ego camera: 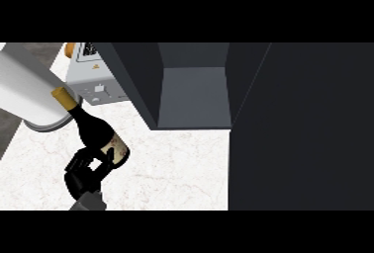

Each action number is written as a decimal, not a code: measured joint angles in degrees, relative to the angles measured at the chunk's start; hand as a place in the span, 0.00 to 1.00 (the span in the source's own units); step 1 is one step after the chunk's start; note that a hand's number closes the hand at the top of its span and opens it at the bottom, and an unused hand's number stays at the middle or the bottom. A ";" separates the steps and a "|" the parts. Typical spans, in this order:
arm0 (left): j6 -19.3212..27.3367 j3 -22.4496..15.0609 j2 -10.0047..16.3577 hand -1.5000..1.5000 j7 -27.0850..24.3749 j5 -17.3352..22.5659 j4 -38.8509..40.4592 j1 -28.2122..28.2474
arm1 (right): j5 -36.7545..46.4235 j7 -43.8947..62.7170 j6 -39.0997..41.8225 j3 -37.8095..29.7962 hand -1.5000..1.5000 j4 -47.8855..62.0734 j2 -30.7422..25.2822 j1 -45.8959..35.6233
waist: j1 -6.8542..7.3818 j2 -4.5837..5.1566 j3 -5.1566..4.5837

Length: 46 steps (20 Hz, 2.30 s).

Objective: Pick up the wine, place it into the cabinet and close the cabinet

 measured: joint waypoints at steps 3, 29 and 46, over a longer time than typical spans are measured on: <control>-7.54 -7.42 1.86 1.00 2.43 -6.34 -0.95 2.10 | -0.10 -0.02 0.12 -0.13 0.00 0.33 -0.09 0.10 | -0.12 -0.14 0.06; -15.29 -31.49 2.42 1.00 28.72 -12.23 -64.11 34.39 | -0.05 0.03 0.33 -0.12 0.00 0.21 0.38 0.97 | 0.48 0.31 -0.83; 3.56 -33.48 -3.51 1.00 47.71 -17.31 -74.12 16.97 | 1.15 -3.74 1.84 0.10 0.00 2.76 1.36 2.81 | -0.04 0.39 -0.89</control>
